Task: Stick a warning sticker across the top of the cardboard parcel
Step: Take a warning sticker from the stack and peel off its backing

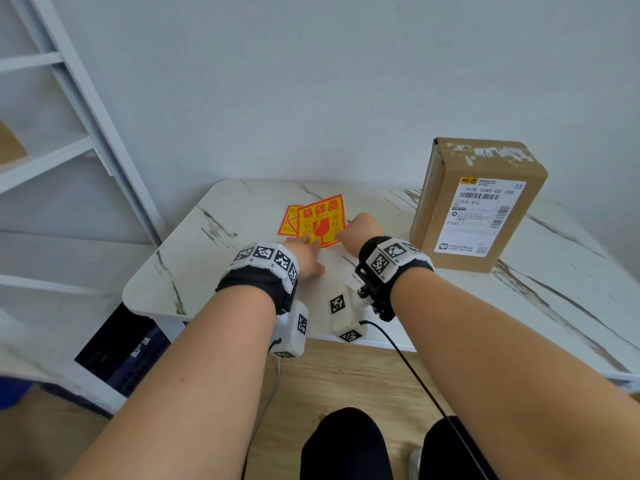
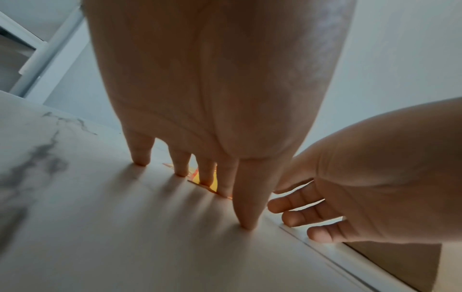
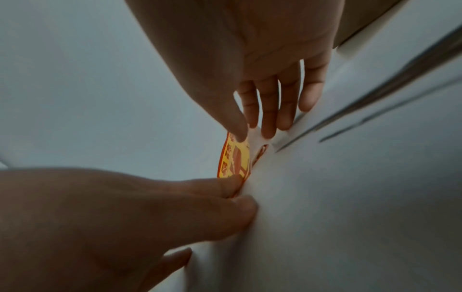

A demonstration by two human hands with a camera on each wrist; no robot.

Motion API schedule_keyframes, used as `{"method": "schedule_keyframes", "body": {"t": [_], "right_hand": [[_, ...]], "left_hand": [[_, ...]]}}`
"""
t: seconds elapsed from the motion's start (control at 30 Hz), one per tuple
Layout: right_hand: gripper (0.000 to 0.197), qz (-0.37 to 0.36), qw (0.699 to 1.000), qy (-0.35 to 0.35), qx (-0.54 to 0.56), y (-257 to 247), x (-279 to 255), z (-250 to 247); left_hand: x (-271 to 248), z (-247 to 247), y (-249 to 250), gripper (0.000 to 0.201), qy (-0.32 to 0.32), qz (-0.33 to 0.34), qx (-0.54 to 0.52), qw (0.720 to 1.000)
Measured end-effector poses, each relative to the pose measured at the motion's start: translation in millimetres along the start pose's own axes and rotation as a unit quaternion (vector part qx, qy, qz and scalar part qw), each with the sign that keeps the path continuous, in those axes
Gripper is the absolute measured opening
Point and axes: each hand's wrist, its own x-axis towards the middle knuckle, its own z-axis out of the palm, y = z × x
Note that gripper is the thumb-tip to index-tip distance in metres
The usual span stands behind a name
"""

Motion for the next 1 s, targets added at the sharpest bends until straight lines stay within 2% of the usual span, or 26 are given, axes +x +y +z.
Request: {"method": "schedule_keyframes", "body": {"t": [0.07, 0.17, 0.4, 0.57, 0.73, 0.83, 0.9, 1.0], "right_hand": [[0.006, -0.006, 1.000, 0.017, 0.023, 0, 0, 2], [0.013, -0.009, 0.999, 0.040, 0.016, 3, 1, 3], [0.031, -0.006, 0.998, 0.042, 0.056, 8, -3, -2], [0.022, -0.035, 0.999, 0.005, -0.002, 7, -8, -4], [0.016, -0.053, 0.998, 0.002, 0.016, 12, -20, -22], [0.027, -0.069, 0.997, -0.002, 0.046, 16, -31, -35], [0.027, -0.091, 0.995, 0.002, 0.047, 21, -43, -44], [0.025, -0.118, 0.992, -0.008, 0.035, 33, -64, -57]], "left_hand": [[-1, -1, 0, 0.065, 0.003, 0.004, 0.000, 1.000], [-2, -2, 0, 0.064, 0.003, 0.006, -0.001, 1.000], [3, 1, 0, 0.064, 0.009, 0.005, -0.014, 1.000], [4, -4, -4, 0.050, 0.063, 0.006, -0.076, 0.995], [-3, -15, -15, 0.045, 0.203, -0.045, -0.196, 0.958], [-15, -23, -13, 0.041, 0.284, -0.088, -0.250, 0.921], [-23, -25, -10, 0.040, 0.294, -0.097, -0.289, 0.906], [-36, -20, 1, 0.022, 0.285, -0.062, -0.310, 0.905]]}}
